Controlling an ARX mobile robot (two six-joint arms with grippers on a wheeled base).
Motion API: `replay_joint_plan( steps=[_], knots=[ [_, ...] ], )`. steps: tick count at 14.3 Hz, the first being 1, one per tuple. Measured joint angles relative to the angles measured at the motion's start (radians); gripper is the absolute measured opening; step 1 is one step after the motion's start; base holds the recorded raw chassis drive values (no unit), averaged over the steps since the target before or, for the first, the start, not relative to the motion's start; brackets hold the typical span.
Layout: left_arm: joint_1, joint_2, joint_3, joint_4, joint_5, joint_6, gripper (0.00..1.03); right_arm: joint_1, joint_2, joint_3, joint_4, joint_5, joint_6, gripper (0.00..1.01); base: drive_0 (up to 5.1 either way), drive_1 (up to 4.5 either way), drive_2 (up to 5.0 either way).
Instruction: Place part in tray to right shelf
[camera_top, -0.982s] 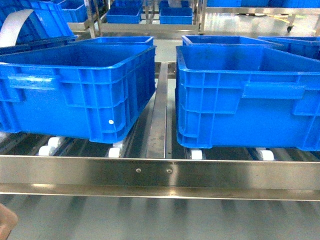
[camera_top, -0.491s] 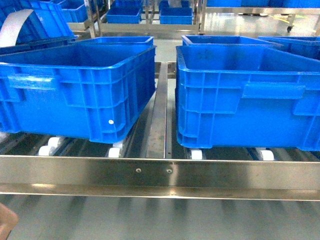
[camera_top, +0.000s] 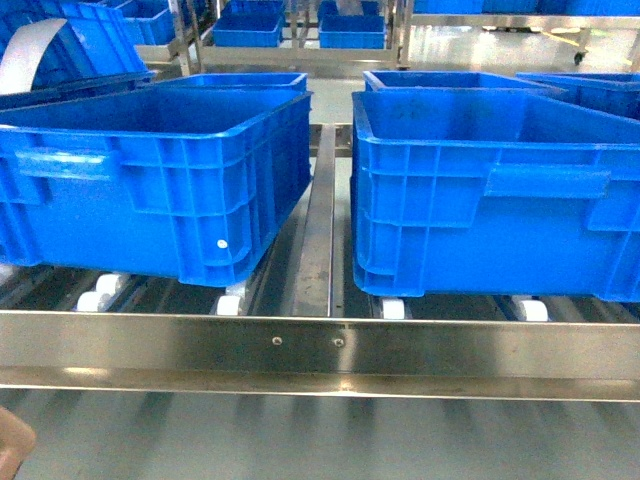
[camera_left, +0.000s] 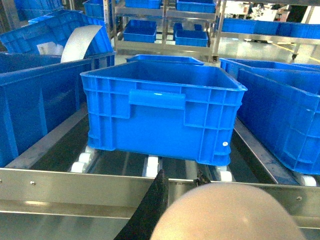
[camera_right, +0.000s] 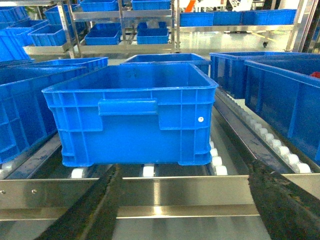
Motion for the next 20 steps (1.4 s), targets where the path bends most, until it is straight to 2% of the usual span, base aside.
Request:
replay_joint_plan(
  steps=[2,3,20],
  knots=[
    [0.0,0.0,0.0,0.0,0.0,0.0,0.12,0.0,0.0,0.0,0.0,0.0,0.0,0.96,0.0,0.0,0.0],
    [0.0,0.0,0.0,0.0,0.0,0.0,0.12,0.0,0.0,0.0,0.0,0.0,0.0,0.98,0.0,0.0,0.0],
    [0.0,0.0,0.0,0.0,0.0,0.0,0.12,0.0,0.0,0.0,0.0,0.0,0.0,0.98,0.0,0.0,0.0]
  ],
)
